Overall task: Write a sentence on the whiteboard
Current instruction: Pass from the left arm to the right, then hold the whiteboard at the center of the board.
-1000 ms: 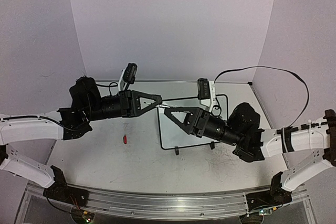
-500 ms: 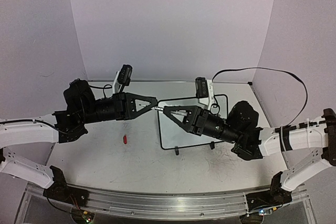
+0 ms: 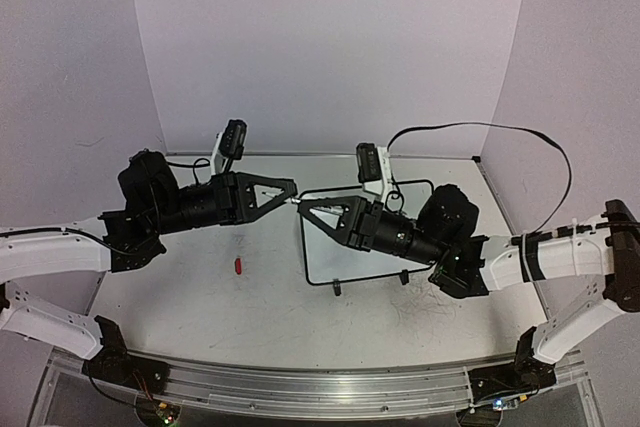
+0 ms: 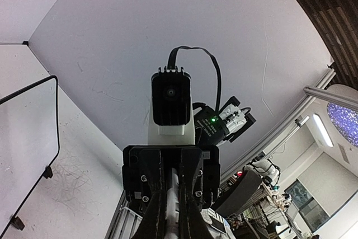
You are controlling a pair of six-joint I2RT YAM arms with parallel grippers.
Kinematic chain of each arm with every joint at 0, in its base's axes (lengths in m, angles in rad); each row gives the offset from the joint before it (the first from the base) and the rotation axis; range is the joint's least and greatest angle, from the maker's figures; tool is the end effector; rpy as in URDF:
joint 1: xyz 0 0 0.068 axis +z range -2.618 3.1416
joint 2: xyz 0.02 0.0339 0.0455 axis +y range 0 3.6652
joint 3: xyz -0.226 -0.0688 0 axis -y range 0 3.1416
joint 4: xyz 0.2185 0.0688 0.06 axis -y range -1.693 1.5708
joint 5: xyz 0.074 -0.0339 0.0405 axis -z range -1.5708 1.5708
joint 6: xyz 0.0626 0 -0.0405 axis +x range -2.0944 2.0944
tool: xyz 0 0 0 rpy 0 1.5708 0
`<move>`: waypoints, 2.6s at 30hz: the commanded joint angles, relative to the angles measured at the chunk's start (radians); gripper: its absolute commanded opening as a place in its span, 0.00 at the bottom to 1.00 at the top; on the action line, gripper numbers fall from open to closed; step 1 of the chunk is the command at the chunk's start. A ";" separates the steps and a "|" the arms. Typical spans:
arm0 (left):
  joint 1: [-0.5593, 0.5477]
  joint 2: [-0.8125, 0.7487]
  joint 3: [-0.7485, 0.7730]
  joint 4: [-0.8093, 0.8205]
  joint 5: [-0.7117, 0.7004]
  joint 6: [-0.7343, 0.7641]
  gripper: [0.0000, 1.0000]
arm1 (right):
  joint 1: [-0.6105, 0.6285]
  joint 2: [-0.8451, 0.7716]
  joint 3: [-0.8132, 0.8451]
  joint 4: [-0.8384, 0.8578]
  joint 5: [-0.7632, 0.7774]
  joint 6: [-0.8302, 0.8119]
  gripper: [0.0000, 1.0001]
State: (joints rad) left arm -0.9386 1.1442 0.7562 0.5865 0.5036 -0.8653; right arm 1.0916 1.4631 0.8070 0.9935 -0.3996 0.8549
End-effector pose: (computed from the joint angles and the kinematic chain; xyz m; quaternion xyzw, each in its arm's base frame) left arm 0.1398 -0.2419 0.3175 0.2151 0.6061 -0.6857 0.3408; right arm 0.1304 0.3038 0.2960 -0.2277 0.5438 0.7256 0.3550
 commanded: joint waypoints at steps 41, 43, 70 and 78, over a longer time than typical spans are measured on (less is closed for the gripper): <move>-0.016 -0.001 -0.034 0.021 0.014 -0.001 0.02 | -0.005 -0.033 -0.014 0.039 0.042 0.003 0.00; -0.016 -0.008 -0.040 0.020 0.002 0.002 0.13 | -0.007 -0.043 -0.030 0.037 0.060 -0.005 0.00; 0.140 -0.064 -0.043 -0.360 -0.322 0.121 0.94 | -0.113 -0.614 -0.191 -0.803 0.623 -0.473 0.00; 0.174 0.048 0.133 -0.566 -0.516 0.354 1.00 | -0.120 -0.723 -0.205 -0.835 0.758 -0.544 0.00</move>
State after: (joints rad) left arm -0.7945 1.1273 0.7571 0.1115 0.0886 -0.6738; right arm 0.9790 0.7792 0.5961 0.1738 0.2427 0.3820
